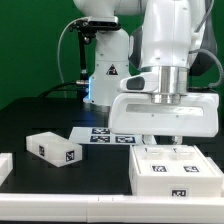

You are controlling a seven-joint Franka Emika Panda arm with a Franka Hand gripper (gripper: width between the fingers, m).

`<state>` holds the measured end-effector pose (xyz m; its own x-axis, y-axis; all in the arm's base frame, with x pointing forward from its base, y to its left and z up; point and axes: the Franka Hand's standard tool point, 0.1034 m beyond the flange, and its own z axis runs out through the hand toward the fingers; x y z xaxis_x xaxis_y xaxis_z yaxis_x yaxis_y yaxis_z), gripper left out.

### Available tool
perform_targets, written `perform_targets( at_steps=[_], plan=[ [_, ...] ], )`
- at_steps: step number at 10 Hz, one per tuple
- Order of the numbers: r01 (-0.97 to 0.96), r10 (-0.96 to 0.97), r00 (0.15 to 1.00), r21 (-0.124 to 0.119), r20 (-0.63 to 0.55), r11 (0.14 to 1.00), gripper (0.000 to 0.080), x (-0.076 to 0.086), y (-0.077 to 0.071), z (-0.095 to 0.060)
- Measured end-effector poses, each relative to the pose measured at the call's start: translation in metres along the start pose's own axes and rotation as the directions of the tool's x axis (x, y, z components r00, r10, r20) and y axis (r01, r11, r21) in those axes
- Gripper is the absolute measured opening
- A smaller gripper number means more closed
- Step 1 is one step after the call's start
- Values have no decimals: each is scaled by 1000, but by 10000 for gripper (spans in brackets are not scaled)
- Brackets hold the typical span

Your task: Assemble cabinet

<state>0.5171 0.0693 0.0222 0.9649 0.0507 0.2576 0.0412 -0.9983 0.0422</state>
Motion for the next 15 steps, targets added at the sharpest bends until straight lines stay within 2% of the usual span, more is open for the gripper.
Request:
perform_targets(
  at_steps=[1, 2, 4, 5, 6, 9, 11, 12, 13, 14, 15],
  plan=[
    [1, -1, 1000, 0, 17, 1000, 219, -1, 0, -1],
    [1, -1, 997, 1, 75, 1000, 219, -3, -2, -9],
    [-15, 14, 979, 4, 205, 1000, 219, 7, -10, -41],
    [-29, 27, 969, 4, 246, 1000, 219, 18, -12, -51],
    [-45, 43, 964, 1, 264, 999, 219, 22, -14, -53],
    [-36, 34, 956, 1, 290, 999, 221, 18, -9, -52],
    [-26, 16, 922, 20, 387, 999, 222, 31, 10, -78],
    [-51, 41, 895, 10, 444, 999, 222, 34, 12, -88],
    [-59, 55, 872, -8, 486, 998, 222, 42, 9, -92],
    [-52, 48, 884, -5, 465, 999, 222, 47, 9, -88],
    [-53, 50, 883, -6, 468, 999, 222, 46, 9, -88]
  ],
)
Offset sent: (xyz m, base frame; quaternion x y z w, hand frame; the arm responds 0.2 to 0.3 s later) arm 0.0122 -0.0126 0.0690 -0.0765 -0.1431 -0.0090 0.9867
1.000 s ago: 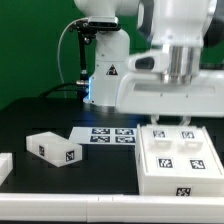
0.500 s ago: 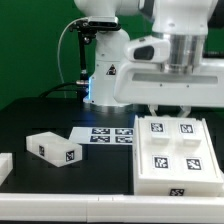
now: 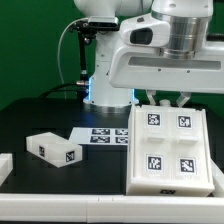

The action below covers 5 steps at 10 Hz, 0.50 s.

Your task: Assemble cabinet

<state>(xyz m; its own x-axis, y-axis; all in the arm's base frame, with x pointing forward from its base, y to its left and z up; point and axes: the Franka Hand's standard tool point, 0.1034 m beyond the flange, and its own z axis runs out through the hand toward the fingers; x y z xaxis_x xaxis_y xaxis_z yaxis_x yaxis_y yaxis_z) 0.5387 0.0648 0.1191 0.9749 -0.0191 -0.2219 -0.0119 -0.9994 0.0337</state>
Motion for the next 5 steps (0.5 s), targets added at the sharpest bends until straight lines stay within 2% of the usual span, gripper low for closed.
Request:
perform_targets(
  at_steps=[1, 2, 3, 4, 5],
  plan=[
    [3, -3, 1000, 1, 7, 1000, 222, 0, 0, -2],
    [16, -16, 998, 4, 54, 1000, 222, 3, 3, -15],
    [11, -12, 998, 2, 62, 1000, 222, 18, 5, -28],
    [14, -14, 999, -1, 48, 1000, 222, 28, 3, -32],
    [43, -43, 999, -5, 33, 999, 222, 32, 1, -33]
  ],
)
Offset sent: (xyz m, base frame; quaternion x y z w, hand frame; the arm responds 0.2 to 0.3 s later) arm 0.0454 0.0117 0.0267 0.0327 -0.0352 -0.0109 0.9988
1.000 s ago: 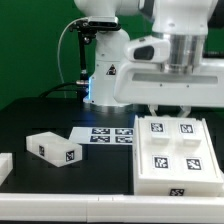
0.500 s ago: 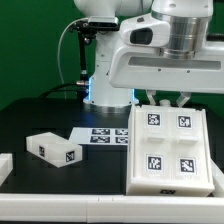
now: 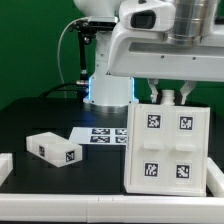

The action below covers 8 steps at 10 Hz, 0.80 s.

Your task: Assemble cabinet

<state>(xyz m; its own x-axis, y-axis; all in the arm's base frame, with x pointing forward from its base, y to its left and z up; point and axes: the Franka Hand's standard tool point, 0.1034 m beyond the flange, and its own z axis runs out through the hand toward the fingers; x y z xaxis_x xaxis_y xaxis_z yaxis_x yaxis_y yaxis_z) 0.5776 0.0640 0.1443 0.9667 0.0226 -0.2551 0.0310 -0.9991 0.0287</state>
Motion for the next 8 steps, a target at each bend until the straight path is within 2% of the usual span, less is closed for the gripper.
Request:
perform_targets(
  at_steps=[4, 8],
  plan=[
    [31, -31, 999, -5, -19, 1000, 222, 7, -2, -1],
    [23, -24, 998, -17, -54, 1000, 222, 34, -5, -8]
  ],
)
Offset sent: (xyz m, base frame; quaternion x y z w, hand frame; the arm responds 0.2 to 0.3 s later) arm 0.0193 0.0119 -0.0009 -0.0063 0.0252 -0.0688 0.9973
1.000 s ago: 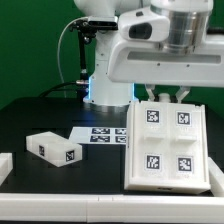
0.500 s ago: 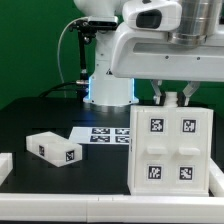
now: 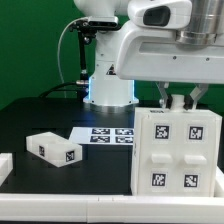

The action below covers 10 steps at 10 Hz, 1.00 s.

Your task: Assemble cabinet

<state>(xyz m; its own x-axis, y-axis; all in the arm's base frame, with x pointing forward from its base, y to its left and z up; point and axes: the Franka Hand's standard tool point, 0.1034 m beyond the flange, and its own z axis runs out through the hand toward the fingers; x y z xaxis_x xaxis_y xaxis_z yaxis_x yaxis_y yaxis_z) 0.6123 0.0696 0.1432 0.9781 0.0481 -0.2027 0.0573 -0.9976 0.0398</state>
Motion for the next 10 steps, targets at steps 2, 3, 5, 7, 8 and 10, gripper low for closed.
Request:
perform_targets(
  at_steps=[2, 3, 5, 7, 8, 10],
  plan=[
    [-7, 7, 1000, -3, -10, 1000, 222, 5, 0, 1],
    [-11, 11, 1000, -4, -16, 1000, 222, 7, -1, 1],
    [-9, 9, 1000, -5, -22, 1000, 222, 10, -2, 1],
    [-1, 1, 999, -5, -44, 1000, 222, 14, -8, 0],
    [0, -1, 998, -6, -57, 1000, 222, 15, -8, -1],
    [-2, 1, 998, -5, -57, 1000, 222, 16, -7, -1]
  ],
)
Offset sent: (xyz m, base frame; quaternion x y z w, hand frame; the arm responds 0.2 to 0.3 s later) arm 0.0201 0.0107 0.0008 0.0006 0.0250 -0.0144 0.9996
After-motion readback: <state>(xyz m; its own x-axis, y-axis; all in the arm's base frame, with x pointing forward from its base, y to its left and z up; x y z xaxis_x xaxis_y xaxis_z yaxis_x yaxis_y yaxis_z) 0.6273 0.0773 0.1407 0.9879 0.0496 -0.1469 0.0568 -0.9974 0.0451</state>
